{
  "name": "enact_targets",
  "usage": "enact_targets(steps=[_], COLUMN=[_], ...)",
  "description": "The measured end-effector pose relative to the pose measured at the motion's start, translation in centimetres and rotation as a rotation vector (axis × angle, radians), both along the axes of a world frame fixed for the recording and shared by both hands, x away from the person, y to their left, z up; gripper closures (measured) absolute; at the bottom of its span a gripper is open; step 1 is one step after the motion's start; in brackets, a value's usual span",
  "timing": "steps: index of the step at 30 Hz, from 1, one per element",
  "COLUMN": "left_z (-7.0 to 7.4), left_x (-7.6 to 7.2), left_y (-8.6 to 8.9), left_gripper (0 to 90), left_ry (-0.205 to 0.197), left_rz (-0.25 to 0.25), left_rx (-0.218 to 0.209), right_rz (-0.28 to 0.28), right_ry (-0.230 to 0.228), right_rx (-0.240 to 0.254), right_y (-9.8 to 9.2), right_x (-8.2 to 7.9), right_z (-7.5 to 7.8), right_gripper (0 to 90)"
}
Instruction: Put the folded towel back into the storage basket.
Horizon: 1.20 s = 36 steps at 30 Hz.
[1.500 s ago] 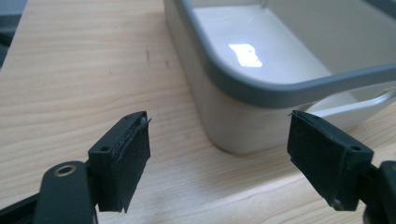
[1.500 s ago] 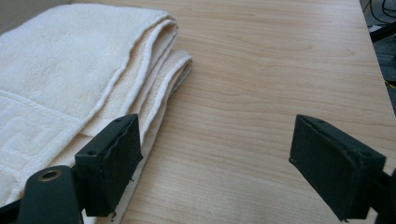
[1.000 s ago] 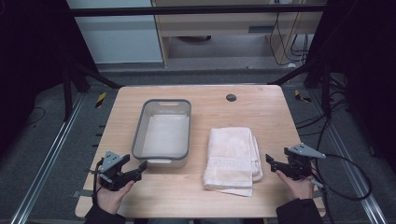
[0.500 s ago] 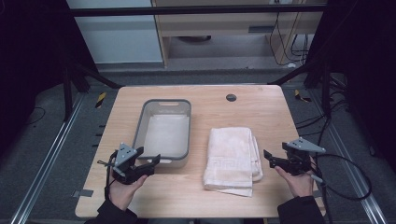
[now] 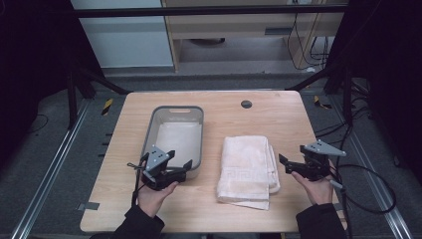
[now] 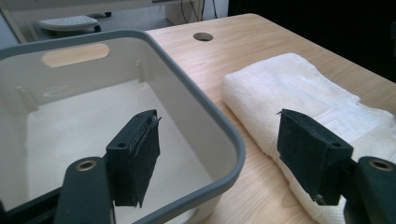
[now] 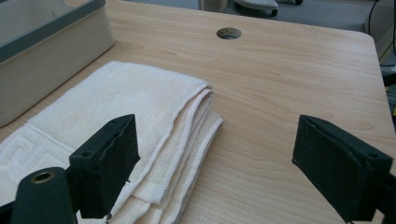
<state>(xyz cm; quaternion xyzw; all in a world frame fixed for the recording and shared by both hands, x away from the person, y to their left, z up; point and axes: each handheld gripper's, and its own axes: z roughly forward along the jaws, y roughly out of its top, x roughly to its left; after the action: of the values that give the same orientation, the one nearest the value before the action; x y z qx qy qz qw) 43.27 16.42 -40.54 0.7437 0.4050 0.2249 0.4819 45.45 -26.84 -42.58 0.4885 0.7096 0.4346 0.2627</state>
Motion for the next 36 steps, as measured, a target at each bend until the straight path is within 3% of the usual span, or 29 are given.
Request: enact_targets(steps=[11,18,28,36], left_z=[-0.9,-1.7,-3.0,-4.6], left_x=[0.3,0.2,0.1,0.6], left_y=[-3.9,-5.7,-8.0,-9.6], left_gripper=[31.9,33.6,35.7,35.3], left_ry=[0.013,0.027,0.063,0.083], left_rz=[-0.063,-0.099,-0.144,-0.138], left_rx=[0.001,0.031,0.05,0.082], right_rz=[0.024,0.037,0.041,0.033], right_ry=[0.003,0.013,0.047,0.079], right_rx=[0.015,0.019,0.015,0.025], right_y=[0.9,1.3,2.3,2.7], right_x=[1.7,2.7,4.4,5.7], right_z=[0.6,0.7,-0.2,-1.1], right_gripper=[17.2,18.4,19.1,19.1])
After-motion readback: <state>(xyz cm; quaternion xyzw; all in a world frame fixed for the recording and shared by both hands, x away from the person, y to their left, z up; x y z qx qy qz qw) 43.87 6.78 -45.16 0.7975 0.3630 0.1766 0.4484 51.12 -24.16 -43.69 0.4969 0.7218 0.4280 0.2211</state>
